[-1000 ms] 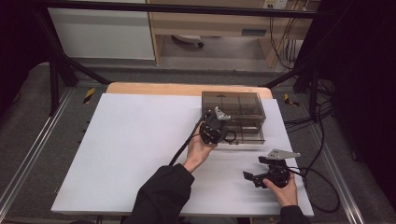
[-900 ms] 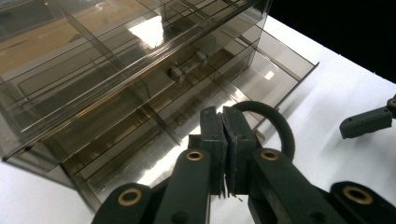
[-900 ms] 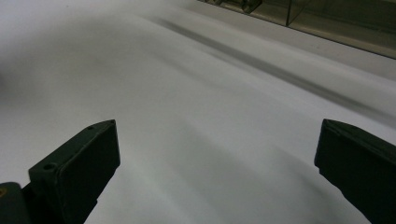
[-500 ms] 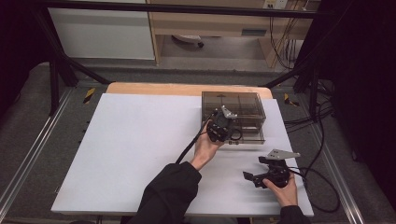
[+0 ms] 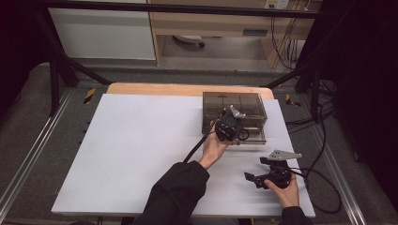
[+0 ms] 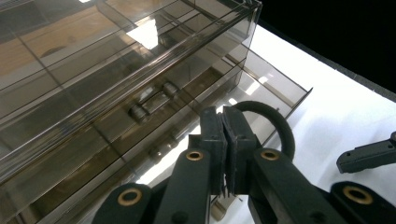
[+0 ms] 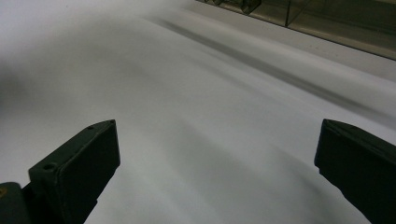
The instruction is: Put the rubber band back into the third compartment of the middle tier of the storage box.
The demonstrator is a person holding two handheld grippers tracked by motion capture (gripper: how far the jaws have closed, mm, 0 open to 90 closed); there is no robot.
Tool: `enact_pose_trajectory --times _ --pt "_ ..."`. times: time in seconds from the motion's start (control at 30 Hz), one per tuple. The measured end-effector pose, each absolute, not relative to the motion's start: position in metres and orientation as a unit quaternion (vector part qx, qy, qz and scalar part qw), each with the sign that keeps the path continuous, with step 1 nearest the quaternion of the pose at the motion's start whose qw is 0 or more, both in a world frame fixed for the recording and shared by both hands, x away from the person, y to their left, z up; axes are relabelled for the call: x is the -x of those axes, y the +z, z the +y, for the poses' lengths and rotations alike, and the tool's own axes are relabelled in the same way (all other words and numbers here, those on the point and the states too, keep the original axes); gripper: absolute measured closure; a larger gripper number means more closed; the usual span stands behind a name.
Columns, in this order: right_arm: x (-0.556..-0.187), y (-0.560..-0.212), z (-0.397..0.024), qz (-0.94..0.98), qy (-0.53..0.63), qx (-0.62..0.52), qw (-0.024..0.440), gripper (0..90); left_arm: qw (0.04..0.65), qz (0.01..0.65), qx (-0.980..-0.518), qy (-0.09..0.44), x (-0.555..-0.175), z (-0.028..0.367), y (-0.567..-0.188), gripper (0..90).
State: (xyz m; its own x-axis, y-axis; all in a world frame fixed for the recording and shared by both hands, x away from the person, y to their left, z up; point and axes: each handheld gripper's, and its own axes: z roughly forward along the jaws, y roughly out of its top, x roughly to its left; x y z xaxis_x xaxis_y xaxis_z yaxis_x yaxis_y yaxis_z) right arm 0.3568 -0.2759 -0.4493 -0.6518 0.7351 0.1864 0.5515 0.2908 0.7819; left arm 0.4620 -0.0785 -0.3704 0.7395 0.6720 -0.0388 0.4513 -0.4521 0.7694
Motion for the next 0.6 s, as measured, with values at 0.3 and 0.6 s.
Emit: enact_pose_trajectory --times 0.3,0.6 --pt "-0.357 -0.449 -0.276 0.797 0.437 -0.404 0.106 0.7 0.401 0.328 -0.844 0.138 -0.466 -0.09 -0.374 87.6" --pt "-0.357 -0.45 -0.276 0.797 0.437 -0.403 0.105 0.7 0.396 0.324 -0.848 0.139 -0.47 -0.102 -0.379 87.6"
